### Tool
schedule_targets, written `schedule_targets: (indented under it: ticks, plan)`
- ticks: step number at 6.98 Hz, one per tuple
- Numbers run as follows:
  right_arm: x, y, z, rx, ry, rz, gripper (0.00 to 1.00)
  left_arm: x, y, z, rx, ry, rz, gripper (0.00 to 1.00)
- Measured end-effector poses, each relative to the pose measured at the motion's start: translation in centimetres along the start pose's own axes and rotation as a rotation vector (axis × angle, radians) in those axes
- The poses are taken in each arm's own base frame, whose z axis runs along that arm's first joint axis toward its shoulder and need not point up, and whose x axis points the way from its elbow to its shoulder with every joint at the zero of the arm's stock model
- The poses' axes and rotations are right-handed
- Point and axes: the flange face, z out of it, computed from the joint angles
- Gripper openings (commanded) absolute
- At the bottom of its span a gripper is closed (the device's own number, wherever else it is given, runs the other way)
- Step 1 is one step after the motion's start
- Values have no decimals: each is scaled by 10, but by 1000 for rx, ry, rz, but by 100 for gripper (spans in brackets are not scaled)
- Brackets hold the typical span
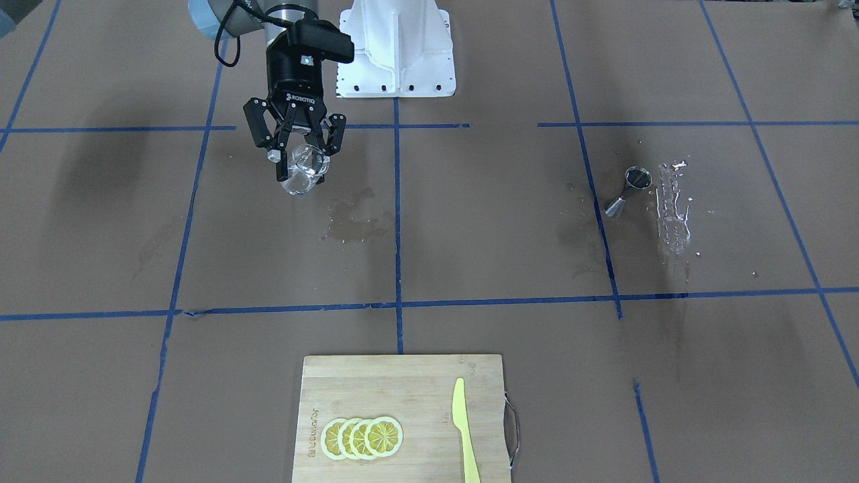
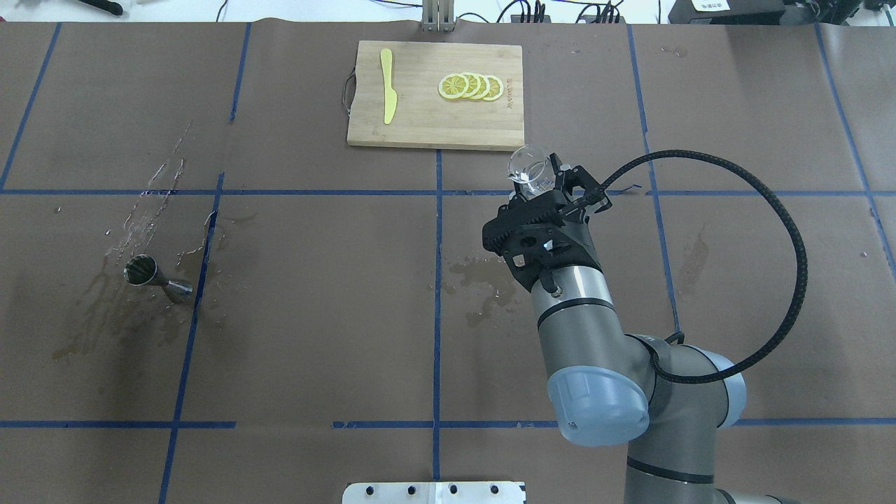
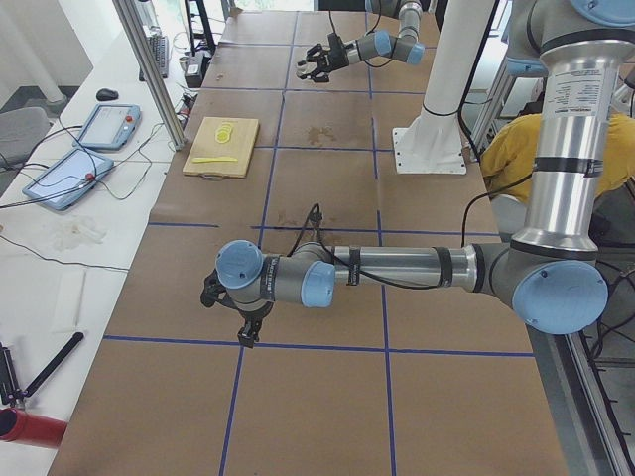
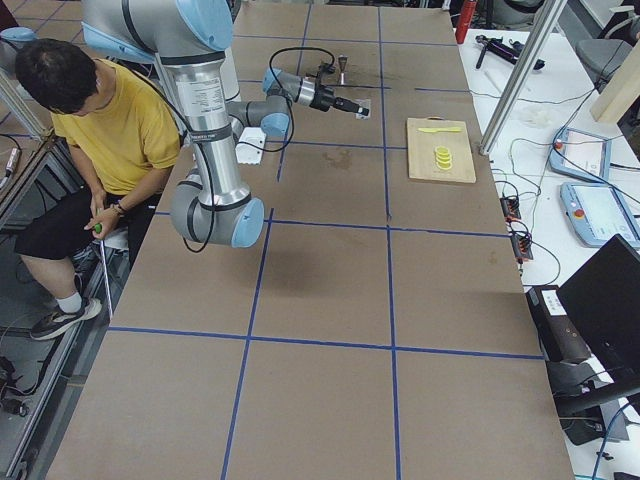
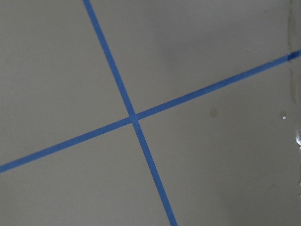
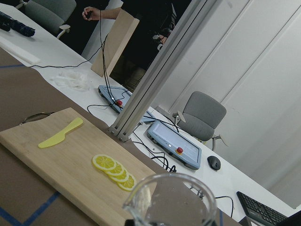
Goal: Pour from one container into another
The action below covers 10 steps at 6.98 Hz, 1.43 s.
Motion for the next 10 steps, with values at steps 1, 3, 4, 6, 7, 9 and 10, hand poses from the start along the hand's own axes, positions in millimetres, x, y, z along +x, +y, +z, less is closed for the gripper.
schedule_targets:
  ticks: [1, 3, 4, 6, 7, 9, 10]
  plan:
    - [3, 8, 2, -12, -7, 45, 0, 2, -3, -5, 30, -26, 2, 100]
    - [28, 44, 2, -26, -15, 116, 0, 2, -2, -6, 47, -51, 5, 100]
    - [47, 71, 0, -24, -31, 200, 0, 1, -1, -6, 47, -54, 4, 100]
    - [80, 124, -3, -58, -62, 448, 0, 1, -1, -5, 47, -55, 4, 100]
    - [98, 152, -4, -82, -46, 492, 0, 1, -1, -6, 48, -55, 4, 100]
    - [116, 201, -2, -115, 1, 573, 0, 2, -1, -6, 50, -53, 7, 100]
    - [119, 224, -3, -121, 22, 592, 0, 2, -1, -7, 50, -51, 7, 100]
